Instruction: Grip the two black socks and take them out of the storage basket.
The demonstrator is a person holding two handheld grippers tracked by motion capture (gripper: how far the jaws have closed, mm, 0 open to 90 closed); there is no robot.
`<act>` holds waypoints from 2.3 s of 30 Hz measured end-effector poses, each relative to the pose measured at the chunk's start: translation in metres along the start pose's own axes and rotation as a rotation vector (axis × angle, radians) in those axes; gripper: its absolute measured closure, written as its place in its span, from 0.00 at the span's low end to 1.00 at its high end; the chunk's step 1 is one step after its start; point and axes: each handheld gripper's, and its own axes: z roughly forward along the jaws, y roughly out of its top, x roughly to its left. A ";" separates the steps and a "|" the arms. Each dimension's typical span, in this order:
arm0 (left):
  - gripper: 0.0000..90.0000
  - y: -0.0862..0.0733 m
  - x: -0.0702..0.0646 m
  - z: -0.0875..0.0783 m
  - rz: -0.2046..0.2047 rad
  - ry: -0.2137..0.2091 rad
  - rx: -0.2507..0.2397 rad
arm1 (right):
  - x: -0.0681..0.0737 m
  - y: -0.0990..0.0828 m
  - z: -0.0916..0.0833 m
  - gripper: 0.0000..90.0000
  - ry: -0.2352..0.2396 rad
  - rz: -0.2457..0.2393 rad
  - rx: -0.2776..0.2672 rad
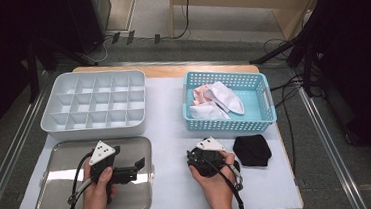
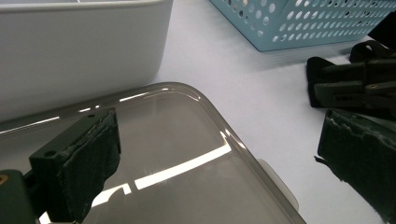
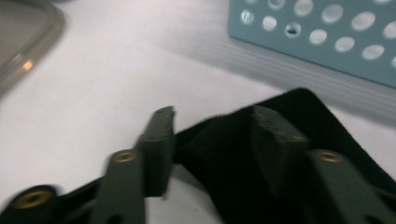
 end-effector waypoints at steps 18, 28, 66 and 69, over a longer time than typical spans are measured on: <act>0.00 -0.001 -0.004 0.000 0.006 -0.010 0.004 | -0.016 -0.018 -0.059 0.63 0.206 -0.076 -0.130; 0.00 -0.001 -0.006 0.003 0.016 -0.010 0.011 | -0.051 -0.043 -0.053 0.85 0.056 0.053 -0.042; 0.08 -0.002 -0.014 0.006 0.013 -0.014 0.052 | 0.021 0.023 -0.030 0.94 0.357 0.023 -0.129; 0.19 -0.002 -0.013 0.007 0.003 -0.014 0.052 | 0.027 0.025 -0.019 0.82 0.410 -0.011 -0.108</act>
